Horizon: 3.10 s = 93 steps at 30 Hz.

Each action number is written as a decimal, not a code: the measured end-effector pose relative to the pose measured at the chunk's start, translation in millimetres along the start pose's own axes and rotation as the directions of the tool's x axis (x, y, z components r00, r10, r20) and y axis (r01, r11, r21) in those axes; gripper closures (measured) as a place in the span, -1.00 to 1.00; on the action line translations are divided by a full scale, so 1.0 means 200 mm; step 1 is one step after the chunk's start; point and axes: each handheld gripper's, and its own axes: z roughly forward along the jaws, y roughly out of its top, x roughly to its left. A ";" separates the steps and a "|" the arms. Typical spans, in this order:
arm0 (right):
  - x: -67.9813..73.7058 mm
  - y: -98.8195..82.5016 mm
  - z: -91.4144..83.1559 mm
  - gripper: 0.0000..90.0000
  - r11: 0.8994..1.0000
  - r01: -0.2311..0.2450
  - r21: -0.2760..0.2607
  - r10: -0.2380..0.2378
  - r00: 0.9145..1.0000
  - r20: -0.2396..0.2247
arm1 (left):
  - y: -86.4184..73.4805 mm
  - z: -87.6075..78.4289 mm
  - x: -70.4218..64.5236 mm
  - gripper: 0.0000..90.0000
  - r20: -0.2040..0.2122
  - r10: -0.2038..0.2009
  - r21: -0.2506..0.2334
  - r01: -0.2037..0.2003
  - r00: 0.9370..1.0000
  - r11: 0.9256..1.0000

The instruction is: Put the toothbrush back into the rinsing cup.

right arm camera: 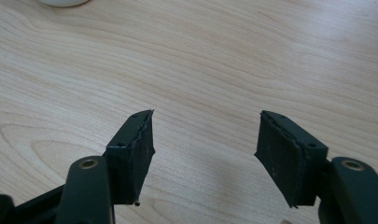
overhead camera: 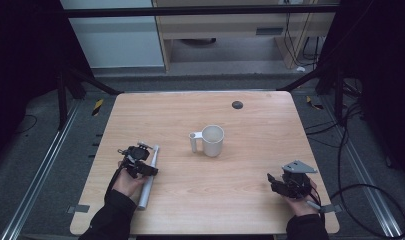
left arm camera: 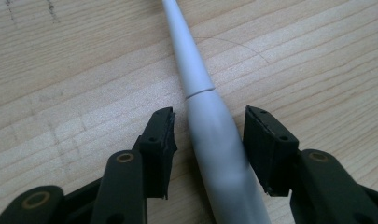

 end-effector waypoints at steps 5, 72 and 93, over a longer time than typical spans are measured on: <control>0.00 0.00 0.00 -0.19 1.000 0.003 0.001 -0.003 1.000 -0.001 | 0.00 0.00 0.00 0.27 0.003 -0.006 -0.003 0.006 1.000 1.000; -0.01 0.00 0.00 -0.17 1.000 -0.004 0.002 0.004 1.000 -0.001 | -0.03 -0.48 0.00 0.49 0.049 0.132 -0.323 -0.109 0.990 0.940; -0.01 0.00 -0.01 -0.18 1.000 0.001 -0.017 -0.001 1.000 0.013 | 0.04 -0.63 -0.08 0.49 -0.008 0.149 -0.616 -0.123 0.989 0.778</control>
